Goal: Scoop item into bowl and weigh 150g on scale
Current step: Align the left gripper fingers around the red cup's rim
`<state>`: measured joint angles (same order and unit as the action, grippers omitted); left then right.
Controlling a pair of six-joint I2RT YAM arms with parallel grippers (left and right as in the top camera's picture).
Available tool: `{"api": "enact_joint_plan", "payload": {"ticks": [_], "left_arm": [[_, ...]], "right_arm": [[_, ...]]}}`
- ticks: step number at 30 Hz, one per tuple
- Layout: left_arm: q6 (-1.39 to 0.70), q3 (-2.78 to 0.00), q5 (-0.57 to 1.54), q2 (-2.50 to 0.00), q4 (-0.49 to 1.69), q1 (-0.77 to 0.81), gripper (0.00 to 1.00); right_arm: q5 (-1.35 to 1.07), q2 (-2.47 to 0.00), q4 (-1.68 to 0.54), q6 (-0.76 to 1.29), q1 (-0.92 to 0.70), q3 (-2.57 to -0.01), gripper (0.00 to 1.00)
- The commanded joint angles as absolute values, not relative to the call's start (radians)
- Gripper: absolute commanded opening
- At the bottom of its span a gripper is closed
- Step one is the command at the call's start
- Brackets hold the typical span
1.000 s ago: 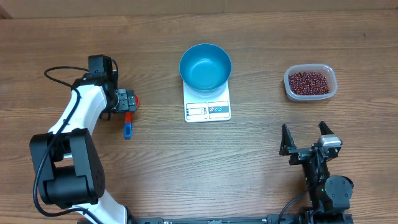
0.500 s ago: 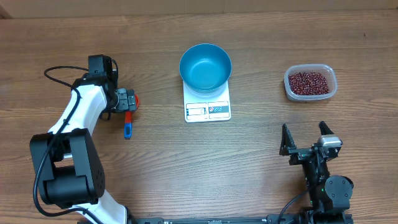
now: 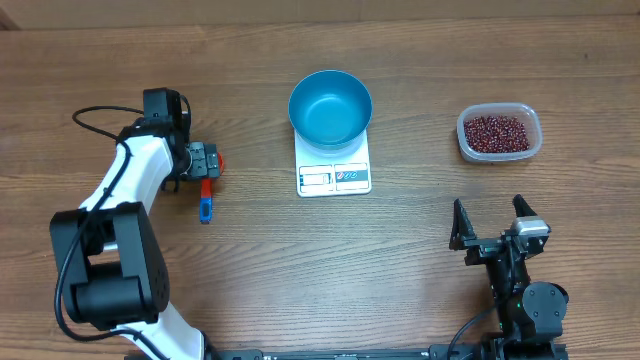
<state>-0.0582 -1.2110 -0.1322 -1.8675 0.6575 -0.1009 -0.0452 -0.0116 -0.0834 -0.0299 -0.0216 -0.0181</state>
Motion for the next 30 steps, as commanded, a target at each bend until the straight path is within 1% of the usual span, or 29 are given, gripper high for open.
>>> {"api": "enact_joint_plan", "payload": {"ticks": [1, 30], "left_arm": [[-0.075, -1.202, -0.142, -1.892, 0.656, -0.105, 0.99], [-0.075, -1.199, -0.149, -1.917, 0.646, -0.105, 1.0]], "right_arm": [[-0.046, -0.002, -0.081, -0.035, -0.028, -0.008, 1.0], [-0.046, -0.002, -0.081, -0.035, -0.028, -0.008, 1.0]]}}
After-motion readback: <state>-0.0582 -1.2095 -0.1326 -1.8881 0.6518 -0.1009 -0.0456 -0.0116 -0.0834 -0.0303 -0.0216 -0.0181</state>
